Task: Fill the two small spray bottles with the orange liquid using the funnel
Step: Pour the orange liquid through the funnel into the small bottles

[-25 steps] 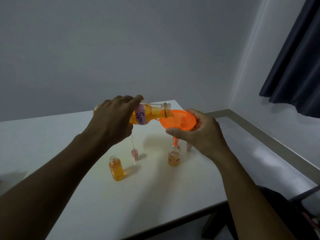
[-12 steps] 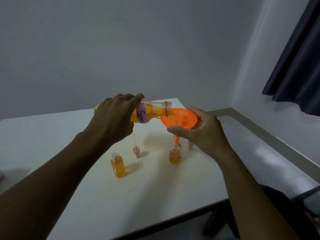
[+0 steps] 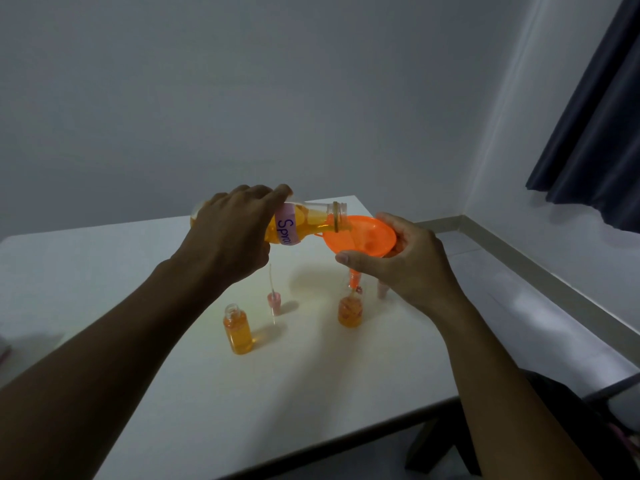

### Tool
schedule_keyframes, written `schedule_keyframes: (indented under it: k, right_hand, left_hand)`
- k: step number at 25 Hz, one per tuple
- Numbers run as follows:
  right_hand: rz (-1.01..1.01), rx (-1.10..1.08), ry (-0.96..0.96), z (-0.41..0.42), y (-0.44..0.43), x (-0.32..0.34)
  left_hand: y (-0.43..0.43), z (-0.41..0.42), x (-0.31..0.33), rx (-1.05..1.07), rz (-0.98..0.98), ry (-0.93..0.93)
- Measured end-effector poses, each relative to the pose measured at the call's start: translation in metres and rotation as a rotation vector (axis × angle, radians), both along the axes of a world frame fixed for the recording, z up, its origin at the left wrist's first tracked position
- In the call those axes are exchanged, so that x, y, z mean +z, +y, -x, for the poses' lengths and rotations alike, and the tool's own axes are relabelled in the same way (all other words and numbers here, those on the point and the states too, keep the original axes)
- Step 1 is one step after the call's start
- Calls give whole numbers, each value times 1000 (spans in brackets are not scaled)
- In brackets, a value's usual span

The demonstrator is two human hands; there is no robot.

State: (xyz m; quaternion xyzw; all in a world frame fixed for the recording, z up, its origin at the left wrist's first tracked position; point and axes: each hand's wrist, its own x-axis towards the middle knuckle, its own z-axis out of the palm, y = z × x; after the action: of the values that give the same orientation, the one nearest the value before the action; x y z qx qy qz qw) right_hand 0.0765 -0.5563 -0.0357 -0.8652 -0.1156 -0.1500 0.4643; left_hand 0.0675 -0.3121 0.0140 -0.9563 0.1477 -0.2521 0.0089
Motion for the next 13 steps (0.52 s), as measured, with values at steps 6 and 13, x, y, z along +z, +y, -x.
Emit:
schedule_keyframes:
  k: [6,13]
  right_hand:
    - [-4,4,6,-2,-1,-1]
    - [-2,-6,13,-2,0,-1]
  left_hand:
    - [0,-1,0,-7,-1,-3]
    - [0,-2,1,-4,-2,-11]
